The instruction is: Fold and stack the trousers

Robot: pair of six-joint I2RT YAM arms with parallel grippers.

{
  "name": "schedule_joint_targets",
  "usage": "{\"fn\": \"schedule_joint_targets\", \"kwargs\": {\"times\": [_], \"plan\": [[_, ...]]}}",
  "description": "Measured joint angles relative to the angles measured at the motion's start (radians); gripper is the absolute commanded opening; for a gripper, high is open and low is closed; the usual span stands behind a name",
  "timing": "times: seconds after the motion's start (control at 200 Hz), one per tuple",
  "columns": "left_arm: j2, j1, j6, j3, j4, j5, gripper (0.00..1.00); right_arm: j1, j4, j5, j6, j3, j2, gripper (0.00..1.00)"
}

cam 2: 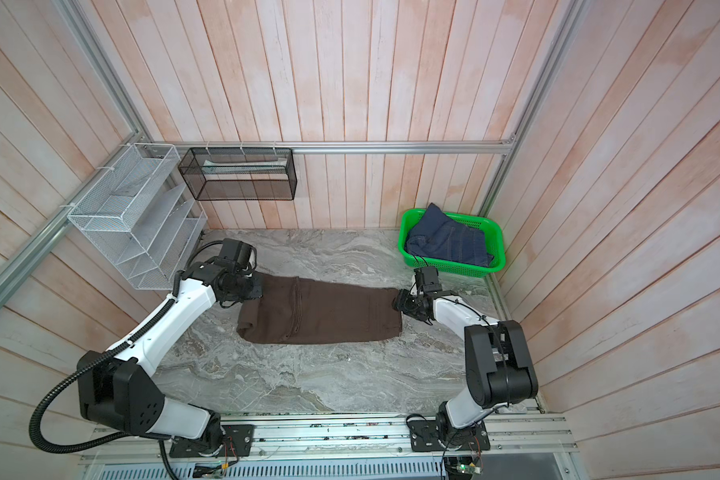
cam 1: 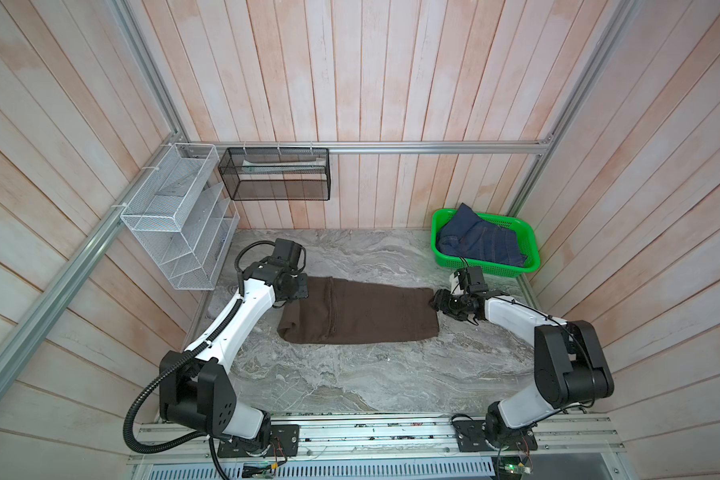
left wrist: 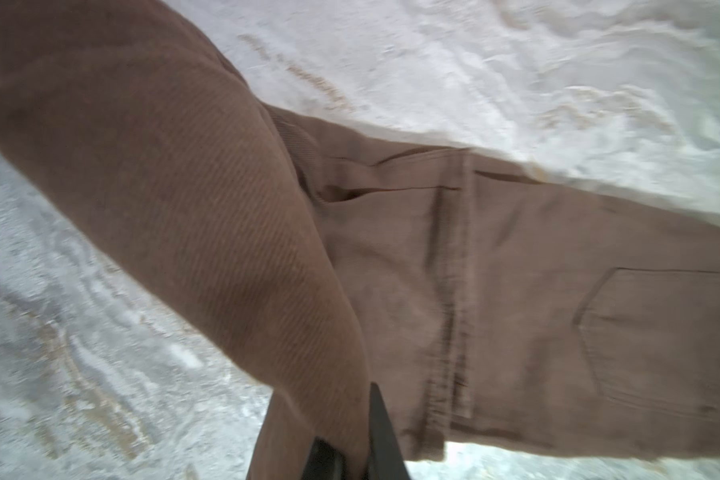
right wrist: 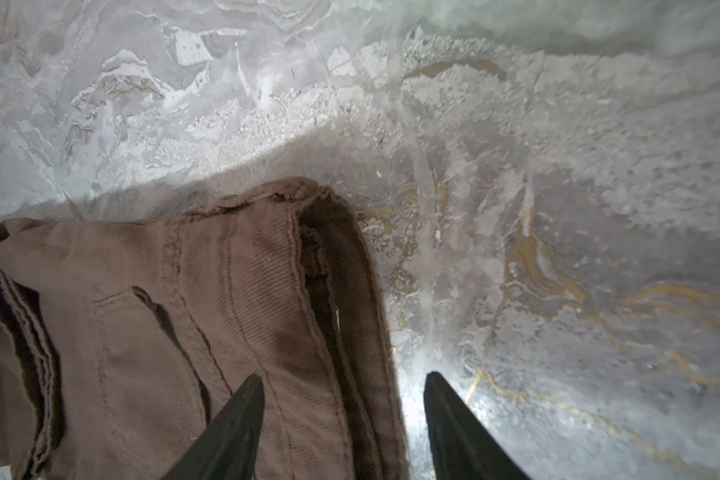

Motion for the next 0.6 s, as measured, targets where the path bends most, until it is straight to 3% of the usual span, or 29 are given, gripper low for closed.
{"fn": "schedule_joint_targets", "kwargs": {"times": [0.275, 0.455, 0.6], "plan": [[0.075, -0.218, -0.080, 0.077, 0.043, 0.045, 0.00, -0.026, 0.047, -0.034, -0.019, -0.024, 0.061, 0.58], [0.192, -0.334, -0.128, 0.114, 0.085, 0.082, 0.00, -0.045, 0.097, -0.077, -0.031, -0.029, 0.087, 0.39], [0.285, -0.403, -0.154, 0.178, 0.109, 0.109, 0.00, -0.047, 0.129, -0.120, -0.045, -0.035, 0.103, 0.31]]}}
